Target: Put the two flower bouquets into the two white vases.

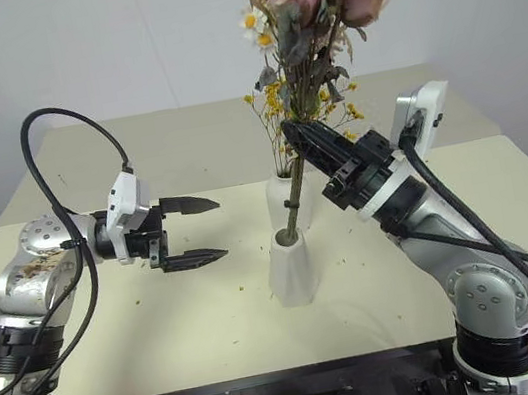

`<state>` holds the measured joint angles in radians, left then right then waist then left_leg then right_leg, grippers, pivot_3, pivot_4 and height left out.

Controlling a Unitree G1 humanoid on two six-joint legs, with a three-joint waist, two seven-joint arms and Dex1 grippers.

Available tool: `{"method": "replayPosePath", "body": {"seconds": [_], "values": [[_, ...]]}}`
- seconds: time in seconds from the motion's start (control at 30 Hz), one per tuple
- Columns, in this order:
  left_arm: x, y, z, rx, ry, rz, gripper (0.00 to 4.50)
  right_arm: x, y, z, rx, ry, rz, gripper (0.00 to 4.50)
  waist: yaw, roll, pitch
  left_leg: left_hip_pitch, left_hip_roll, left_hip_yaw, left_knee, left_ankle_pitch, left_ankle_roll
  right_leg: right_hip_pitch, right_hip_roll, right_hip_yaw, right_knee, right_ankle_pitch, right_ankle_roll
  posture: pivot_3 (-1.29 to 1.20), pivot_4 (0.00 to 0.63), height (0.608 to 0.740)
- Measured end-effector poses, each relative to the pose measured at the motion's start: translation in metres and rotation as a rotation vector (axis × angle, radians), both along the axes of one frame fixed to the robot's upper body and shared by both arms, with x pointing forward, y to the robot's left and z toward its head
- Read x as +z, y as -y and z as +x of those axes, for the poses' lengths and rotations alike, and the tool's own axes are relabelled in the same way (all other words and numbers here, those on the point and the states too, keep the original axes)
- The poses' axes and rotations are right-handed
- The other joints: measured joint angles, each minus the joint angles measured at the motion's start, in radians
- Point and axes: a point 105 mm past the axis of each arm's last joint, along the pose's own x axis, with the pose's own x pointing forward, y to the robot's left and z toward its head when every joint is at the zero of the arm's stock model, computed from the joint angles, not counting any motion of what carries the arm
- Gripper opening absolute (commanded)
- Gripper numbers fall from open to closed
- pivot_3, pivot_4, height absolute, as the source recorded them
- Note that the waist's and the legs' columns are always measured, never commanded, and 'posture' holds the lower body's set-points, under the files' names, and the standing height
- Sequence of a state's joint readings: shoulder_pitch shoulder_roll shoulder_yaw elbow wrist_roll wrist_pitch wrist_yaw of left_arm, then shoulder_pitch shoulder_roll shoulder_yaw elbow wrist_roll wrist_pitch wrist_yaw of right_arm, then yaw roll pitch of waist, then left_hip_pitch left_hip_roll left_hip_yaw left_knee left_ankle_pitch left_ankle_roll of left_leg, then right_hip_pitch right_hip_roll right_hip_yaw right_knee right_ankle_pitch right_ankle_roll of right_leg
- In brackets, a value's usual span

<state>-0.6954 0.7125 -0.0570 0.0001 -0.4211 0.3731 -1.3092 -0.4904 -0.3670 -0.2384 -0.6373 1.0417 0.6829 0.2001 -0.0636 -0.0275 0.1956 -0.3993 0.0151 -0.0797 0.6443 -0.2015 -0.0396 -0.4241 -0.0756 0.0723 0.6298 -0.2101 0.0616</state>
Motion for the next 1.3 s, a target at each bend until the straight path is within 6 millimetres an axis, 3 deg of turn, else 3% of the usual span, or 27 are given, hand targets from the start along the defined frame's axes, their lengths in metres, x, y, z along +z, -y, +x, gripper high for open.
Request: {"method": "replayPosePath", "body": {"seconds": [0.8, 1.3], "values": [[0.000, -0.001, 0.002, -0.001, 0.010, -0.008, 4.50, -0.015, -0.010, 0.001, 0.007, -0.006, -0.029, 0.22, 0.000, 0.000, 0.000, 0.000, 0.000, 0.000, 0.000, 0.000, 0.000, 0.000, 0.000, 0.000, 0.000, 0.000, 0.000, 0.00, 0.150, 0.740], [0.001, -0.002, 0.007, 0.010, 0.015, -0.009, 4.50, -0.037, -0.016, 0.004, 0.006, -0.015, -0.063, 0.22, 0.000, 0.000, 0.000, 0.000, 0.000, 0.000, 0.000, 0.000, 0.000, 0.000, 0.000, 0.000, 0.000, 0.000, 0.000, 0.00, 0.150, 0.740]]}}
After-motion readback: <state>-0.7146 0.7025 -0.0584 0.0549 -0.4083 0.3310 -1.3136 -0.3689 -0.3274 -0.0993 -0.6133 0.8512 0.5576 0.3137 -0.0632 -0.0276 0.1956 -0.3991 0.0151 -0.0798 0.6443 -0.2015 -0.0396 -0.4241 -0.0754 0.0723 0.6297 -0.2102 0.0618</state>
